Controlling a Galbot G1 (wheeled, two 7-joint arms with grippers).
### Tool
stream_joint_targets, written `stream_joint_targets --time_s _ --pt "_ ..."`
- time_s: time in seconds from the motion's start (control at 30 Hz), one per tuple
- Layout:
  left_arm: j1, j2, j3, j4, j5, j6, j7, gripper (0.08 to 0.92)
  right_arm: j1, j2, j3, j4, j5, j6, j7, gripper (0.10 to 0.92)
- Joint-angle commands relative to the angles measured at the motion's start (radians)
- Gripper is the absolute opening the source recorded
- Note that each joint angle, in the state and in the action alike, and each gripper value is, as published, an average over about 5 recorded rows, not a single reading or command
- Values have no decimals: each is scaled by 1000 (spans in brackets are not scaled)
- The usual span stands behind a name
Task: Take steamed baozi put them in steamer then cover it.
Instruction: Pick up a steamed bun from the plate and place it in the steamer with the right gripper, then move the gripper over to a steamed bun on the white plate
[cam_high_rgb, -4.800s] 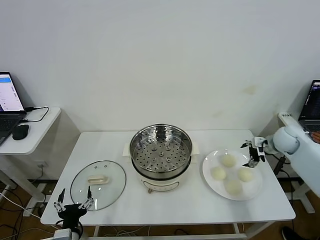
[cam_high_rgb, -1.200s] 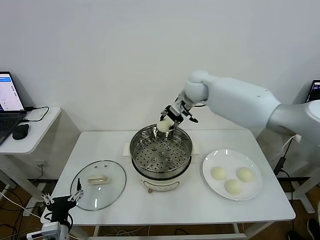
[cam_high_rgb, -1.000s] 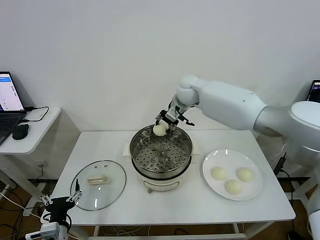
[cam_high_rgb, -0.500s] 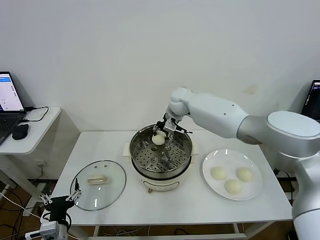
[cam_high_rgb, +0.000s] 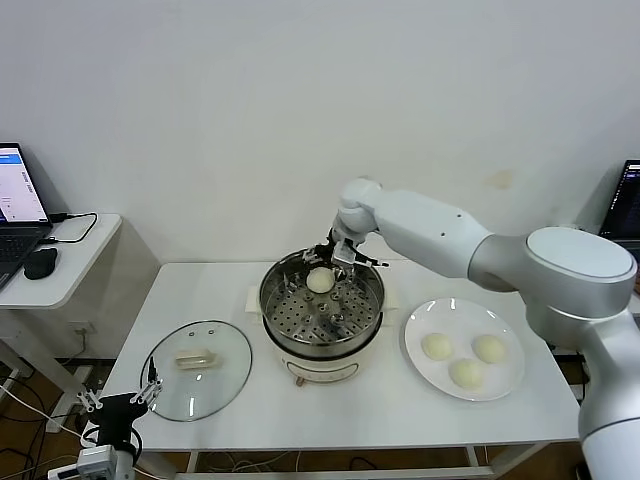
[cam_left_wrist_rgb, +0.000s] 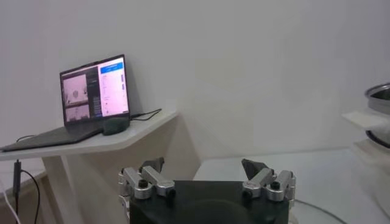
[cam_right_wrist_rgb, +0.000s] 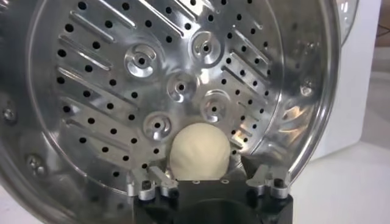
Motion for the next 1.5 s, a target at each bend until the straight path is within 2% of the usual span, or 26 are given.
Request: stream_joint_targets --time_s 0.03,0.13,0.23,0.37,0.53,0.7,0.87,1.27,1.5 --pt "5 5 -1 -22 0 2 1 823 133 -122 -48 223 336 -313 -83 822" --pt "9 9 0 -32 0 4 2 823 200 -229 -71 378 487 -580 -120 823" --pt "7 12 4 -41 1 8 3 823 249 -344 -89 497 556 -748 -136 823" --pt "-3 18 16 -50 1 17 6 823 293 -498 -102 623 589 -899 -151 823" --pt "-13 36 23 -46 -5 19 9 823 309 -681 -121 722 613 -1001 -156 823" --pt "-19 50 22 -38 -11 18 9 823 239 -806 -117 747 567 -975 -183 823" --pt "-25 58 18 -24 -18 17 10 823 105 -835 -68 686 477 -919 -204 822" --pt "-24 47 14 -18 -14 17 9 823 -251 -768 185 483 312 -798 -250 823" --pt "-15 38 6 -19 -10 16 9 823 -373 -683 283 383 220 -766 -227 823"
